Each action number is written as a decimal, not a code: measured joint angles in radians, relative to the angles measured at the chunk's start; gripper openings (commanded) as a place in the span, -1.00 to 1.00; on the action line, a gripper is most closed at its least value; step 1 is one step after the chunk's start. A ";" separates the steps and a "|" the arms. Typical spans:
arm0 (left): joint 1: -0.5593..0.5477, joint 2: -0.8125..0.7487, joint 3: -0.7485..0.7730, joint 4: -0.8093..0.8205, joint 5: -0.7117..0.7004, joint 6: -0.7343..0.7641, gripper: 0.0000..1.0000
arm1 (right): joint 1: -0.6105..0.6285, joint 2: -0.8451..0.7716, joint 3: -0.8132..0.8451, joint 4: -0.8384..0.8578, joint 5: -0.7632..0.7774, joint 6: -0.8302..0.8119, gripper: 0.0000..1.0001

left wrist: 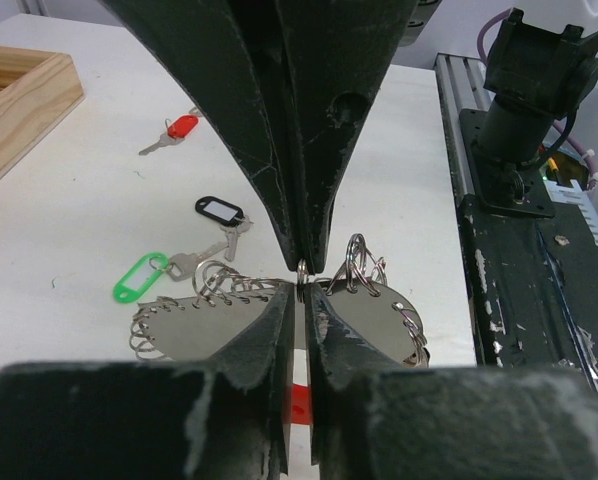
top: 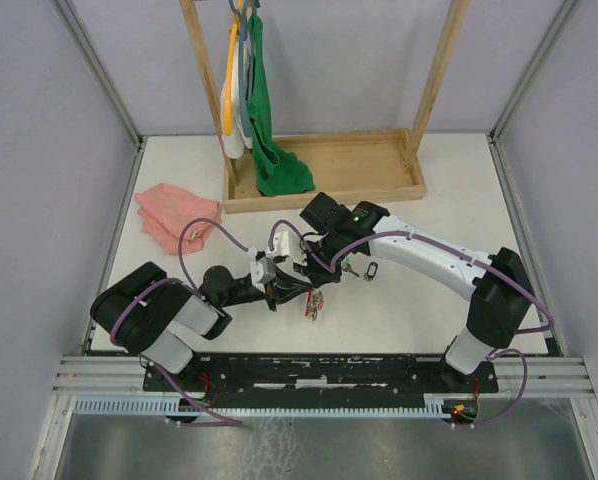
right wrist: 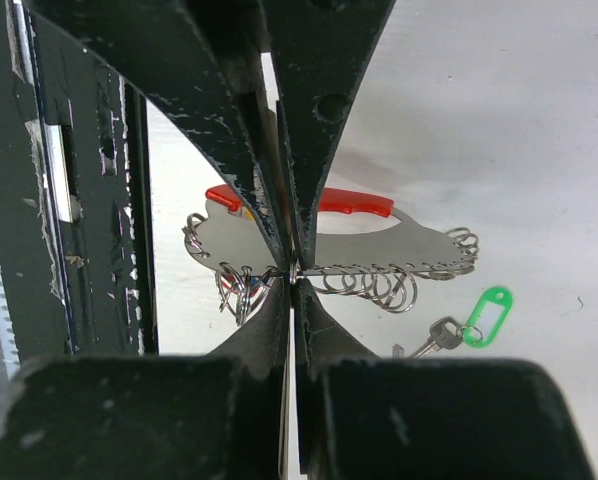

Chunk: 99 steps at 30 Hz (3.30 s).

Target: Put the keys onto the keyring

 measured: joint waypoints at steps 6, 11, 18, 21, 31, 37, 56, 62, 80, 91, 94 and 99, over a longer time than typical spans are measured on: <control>0.000 0.005 0.008 0.000 0.010 -0.002 -0.95 | 0.002 -0.013 -0.010 0.010 -0.002 0.000 -0.79; 0.000 0.004 0.007 0.000 -0.008 -0.005 -0.95 | 0.005 -0.072 -0.083 0.088 -0.006 0.004 -0.46; -0.004 0.000 -0.005 0.000 -0.064 -0.005 -0.95 | -0.027 -0.267 -0.234 0.263 -0.014 0.059 -0.23; -0.004 -0.005 -0.006 0.000 -0.079 -0.005 -0.95 | -0.052 -0.318 -0.278 0.333 -0.013 0.089 -0.19; -0.004 -0.019 -0.017 0.000 -0.119 -0.005 -0.95 | -0.072 -0.328 -0.448 0.532 0.049 0.178 -0.15; -0.004 -0.021 -0.018 0.000 -0.139 -0.005 -0.95 | -0.074 -0.354 -0.475 0.582 -0.013 0.208 -0.02; -0.004 -0.024 -0.035 0.000 -0.178 -0.007 -0.95 | -0.197 -0.481 -0.642 0.872 -0.095 0.361 -0.24; -0.004 -0.034 -0.038 0.000 -0.178 -0.007 -0.95 | -0.228 -0.456 -0.728 1.034 -0.150 0.397 -0.28; -0.004 -0.058 -0.038 0.000 -0.175 -0.008 -0.95 | -0.227 -0.382 -0.855 1.347 -0.307 0.367 -0.36; -0.004 -0.063 -0.038 0.000 -0.169 -0.008 -0.95 | -0.227 -0.345 -0.855 1.360 -0.352 0.338 -0.45; -0.004 -0.068 -0.038 0.000 -0.167 -0.009 -0.95 | -0.227 -0.335 -0.855 1.361 -0.357 0.336 -0.49; -0.004 -0.073 -0.038 0.000 -0.151 -0.009 -0.95 | -0.227 -0.331 -0.854 1.361 -0.373 0.334 -0.54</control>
